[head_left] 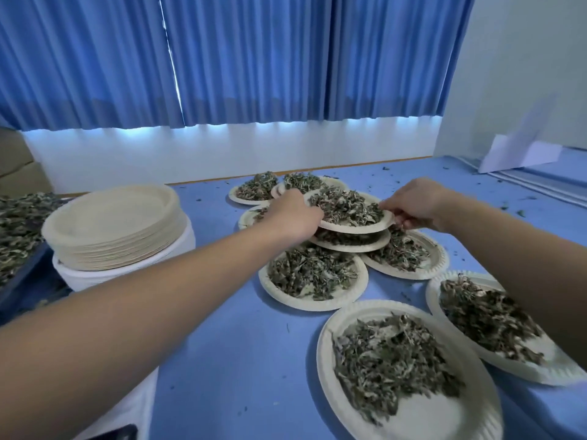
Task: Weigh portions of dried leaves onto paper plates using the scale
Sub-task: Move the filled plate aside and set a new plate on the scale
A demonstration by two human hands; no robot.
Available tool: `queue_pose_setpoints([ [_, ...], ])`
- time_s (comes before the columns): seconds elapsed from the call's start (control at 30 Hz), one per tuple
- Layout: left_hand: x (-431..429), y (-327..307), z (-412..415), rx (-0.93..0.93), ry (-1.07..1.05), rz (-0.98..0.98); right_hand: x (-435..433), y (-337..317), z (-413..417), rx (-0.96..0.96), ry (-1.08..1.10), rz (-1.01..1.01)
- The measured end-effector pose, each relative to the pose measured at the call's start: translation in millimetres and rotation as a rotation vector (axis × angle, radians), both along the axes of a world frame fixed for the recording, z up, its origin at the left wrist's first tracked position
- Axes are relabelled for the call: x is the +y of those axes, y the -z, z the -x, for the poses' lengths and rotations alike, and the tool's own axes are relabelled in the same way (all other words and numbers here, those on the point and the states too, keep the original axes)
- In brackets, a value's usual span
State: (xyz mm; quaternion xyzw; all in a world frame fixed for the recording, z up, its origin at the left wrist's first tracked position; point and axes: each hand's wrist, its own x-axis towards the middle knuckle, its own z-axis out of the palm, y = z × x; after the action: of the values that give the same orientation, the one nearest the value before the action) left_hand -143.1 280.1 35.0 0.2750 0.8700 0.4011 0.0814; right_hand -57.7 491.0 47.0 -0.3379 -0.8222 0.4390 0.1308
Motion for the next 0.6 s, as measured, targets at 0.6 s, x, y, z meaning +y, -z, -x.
queue_pose_setpoints([
  [0.6,-112,-16,7,0.341,-0.02,-0.088,-204,-28,49,0.347,-0.565,-0.748],
])
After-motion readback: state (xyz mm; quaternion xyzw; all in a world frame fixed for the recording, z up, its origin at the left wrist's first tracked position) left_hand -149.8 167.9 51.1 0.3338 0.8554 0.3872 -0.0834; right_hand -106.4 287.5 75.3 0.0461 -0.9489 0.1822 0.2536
